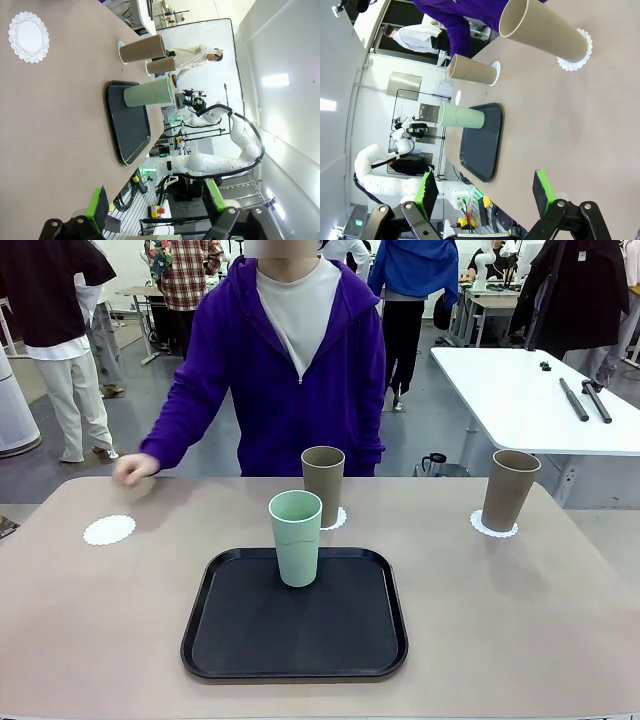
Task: Place coasters on the table and set cups on them.
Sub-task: Take one Reusable plastic cup from the Flat Tray and place it on a coaster set by the human.
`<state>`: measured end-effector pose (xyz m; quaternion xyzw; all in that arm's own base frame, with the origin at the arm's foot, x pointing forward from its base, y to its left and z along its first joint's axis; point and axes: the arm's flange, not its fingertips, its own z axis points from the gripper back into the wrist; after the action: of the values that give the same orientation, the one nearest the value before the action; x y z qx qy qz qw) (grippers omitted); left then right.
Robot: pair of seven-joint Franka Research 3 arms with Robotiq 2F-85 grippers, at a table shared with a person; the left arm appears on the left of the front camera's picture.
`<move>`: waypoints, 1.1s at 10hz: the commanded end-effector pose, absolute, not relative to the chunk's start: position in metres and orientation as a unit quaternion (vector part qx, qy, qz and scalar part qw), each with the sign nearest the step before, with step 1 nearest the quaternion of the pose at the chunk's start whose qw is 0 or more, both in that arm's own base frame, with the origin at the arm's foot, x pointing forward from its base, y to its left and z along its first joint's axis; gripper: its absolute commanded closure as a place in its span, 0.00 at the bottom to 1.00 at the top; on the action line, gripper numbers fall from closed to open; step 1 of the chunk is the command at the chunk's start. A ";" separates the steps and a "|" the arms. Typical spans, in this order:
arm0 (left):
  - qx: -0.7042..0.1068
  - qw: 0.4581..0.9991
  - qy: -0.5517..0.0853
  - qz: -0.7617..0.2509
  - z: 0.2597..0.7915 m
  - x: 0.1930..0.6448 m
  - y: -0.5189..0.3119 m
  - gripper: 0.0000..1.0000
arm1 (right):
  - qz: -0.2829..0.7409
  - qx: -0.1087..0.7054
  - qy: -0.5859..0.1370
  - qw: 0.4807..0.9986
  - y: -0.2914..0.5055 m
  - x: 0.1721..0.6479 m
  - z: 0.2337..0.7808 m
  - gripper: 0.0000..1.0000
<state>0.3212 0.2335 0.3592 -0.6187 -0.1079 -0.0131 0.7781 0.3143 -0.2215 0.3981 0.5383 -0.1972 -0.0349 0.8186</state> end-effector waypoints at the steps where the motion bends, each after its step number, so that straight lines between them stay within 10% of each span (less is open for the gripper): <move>1: -0.618 0.778 -0.111 -0.013 0.361 0.320 0.234 0.00 | -0.034 0.538 -0.199 0.818 -0.222 0.315 0.400 0.00; 11: -0.618 0.778 -0.111 -0.013 0.361 0.320 0.234 0.00 | -0.034 0.538 -0.199 0.818 -0.222 0.315 0.400 0.00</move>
<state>0.3212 0.2335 0.3592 -0.6187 -0.1079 -0.0131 0.7781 0.3143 -0.2215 0.3981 0.5383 -0.1972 -0.0349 0.8186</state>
